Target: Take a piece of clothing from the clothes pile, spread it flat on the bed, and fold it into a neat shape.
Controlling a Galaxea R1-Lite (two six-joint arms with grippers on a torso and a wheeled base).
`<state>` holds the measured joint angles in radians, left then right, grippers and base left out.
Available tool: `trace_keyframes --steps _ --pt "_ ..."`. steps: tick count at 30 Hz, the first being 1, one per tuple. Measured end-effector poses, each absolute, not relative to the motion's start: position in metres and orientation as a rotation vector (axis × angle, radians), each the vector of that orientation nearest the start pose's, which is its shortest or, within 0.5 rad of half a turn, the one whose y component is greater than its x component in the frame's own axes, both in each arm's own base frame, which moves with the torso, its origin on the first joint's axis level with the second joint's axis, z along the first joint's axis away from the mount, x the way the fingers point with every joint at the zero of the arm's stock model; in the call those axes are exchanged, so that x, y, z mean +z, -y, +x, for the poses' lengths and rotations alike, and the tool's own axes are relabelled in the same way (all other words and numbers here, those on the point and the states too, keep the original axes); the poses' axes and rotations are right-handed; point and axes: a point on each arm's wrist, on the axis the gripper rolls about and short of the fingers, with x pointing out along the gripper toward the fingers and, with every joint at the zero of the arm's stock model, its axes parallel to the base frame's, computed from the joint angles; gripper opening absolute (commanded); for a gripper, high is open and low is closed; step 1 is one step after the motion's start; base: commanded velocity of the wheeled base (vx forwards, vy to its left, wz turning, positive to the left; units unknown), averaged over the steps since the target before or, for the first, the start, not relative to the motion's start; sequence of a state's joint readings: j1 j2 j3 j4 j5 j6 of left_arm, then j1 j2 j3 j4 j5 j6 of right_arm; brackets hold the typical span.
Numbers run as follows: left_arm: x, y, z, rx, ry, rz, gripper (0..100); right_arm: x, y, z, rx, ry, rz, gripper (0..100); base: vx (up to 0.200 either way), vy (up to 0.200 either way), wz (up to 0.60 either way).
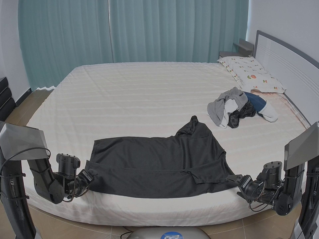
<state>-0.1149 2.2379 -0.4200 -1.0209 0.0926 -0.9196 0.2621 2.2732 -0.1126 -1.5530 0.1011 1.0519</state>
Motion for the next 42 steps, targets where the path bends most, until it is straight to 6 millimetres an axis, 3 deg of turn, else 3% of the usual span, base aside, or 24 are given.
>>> trace_keyframes --steps 14,29,30,42 --pt "-0.03 0.028 0.286 0.385 -0.698 -0.854 0 -0.035 -0.085 0.25 -0.018 -0.704 0.906 100 0.0 0.0 0.0" --pt "-0.027 0.016 0.288 0.429 -0.667 -0.907 0 -0.054 -0.091 0.279 -0.052 -0.624 0.875 100 0.0 0.0 0.0" --pt "-0.027 0.016 0.288 0.429 -0.666 -0.907 0 -0.055 -0.09 0.281 -0.058 -0.618 0.874 0 0.0 0.0 0.0" --pt "-0.028 0.015 0.287 0.429 -0.67 -0.9 0 -0.06 -0.087 0.278 -0.12 -0.606 0.845 0 0.0 0.0 0.0"
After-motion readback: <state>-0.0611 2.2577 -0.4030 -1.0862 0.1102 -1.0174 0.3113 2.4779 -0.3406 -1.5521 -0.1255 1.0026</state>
